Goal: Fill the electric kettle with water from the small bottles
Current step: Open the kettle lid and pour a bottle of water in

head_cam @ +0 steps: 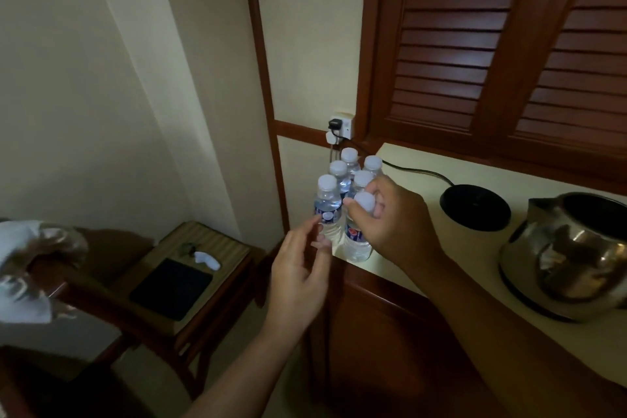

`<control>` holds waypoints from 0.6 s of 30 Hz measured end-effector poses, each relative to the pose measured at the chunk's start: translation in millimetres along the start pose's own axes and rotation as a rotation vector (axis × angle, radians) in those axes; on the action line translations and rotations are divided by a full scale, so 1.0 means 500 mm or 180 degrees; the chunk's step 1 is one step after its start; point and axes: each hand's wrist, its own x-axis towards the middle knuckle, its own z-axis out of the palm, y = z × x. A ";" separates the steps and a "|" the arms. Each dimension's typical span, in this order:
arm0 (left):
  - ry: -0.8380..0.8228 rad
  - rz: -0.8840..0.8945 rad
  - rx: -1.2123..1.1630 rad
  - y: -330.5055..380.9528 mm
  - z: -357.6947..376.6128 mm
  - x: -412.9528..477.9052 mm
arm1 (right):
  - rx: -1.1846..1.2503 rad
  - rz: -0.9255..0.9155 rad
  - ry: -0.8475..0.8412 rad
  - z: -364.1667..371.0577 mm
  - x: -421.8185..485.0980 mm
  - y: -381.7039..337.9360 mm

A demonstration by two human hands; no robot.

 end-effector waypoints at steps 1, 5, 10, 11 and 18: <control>-0.0063 0.0064 -0.0013 0.007 0.006 -0.002 | -0.0049 0.0033 0.0032 -0.011 -0.004 -0.006; -0.0509 0.0206 -0.0368 0.065 0.043 -0.004 | -0.0083 0.0203 0.0206 -0.075 -0.026 -0.050; -0.0771 0.0168 -0.1371 0.119 0.118 -0.019 | 0.0102 0.0266 0.0529 -0.176 -0.061 -0.075; -0.0788 0.0243 -0.1386 0.128 0.132 -0.023 | 0.0073 0.0317 0.0563 -0.195 -0.068 -0.070; -0.1612 0.0130 -0.2045 0.200 0.216 -0.045 | 0.0099 0.0526 0.0347 -0.325 -0.129 -0.021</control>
